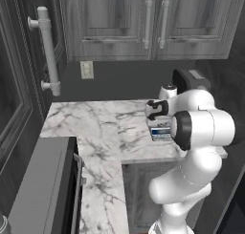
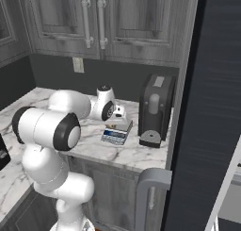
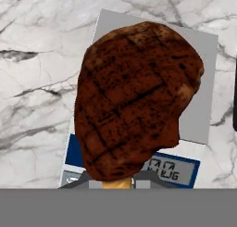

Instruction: Take the steak from the fridge and place it on the digital scale on the counter by the fridge. Wait a few seconds for a reading, then move it to the plate on the dining counter.

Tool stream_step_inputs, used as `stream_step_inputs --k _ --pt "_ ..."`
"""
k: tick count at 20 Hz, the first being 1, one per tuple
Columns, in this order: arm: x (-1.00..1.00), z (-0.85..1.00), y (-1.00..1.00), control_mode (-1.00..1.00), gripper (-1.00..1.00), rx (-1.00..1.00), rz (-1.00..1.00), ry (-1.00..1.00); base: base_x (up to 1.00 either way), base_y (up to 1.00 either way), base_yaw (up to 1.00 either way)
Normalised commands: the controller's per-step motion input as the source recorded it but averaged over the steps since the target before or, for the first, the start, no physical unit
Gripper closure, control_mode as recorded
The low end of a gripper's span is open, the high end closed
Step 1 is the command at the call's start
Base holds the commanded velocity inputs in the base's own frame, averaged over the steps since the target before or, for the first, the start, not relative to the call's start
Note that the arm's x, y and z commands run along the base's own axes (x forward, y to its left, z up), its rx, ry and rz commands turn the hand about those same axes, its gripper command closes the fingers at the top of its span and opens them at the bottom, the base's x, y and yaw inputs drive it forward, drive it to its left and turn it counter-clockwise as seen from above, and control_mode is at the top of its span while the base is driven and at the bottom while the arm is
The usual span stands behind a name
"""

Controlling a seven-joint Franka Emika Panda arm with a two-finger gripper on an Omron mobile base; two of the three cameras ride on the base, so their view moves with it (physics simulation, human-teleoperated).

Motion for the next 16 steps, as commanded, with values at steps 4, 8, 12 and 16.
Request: stream_step_inputs --k 4,8,12,16 --pt "0.31 -0.26 -0.04 -1.0 1.0 0.01 0.05 0.0 0.0 0.0 0.0" --pt "0.34 -0.04 -0.08 -1.0 1.0 0.01 0.0 0.0 0.0 0.0 0.0" --pt "0.11 -0.03 -0.14 -1.0 1.0 0.01 0.0 0.0 0.0 0.0 0.0" --pt "-0.05 0.0 -0.09 -1.0 1.0 0.03 0.0 0.0 0.0 0.0 0.0"
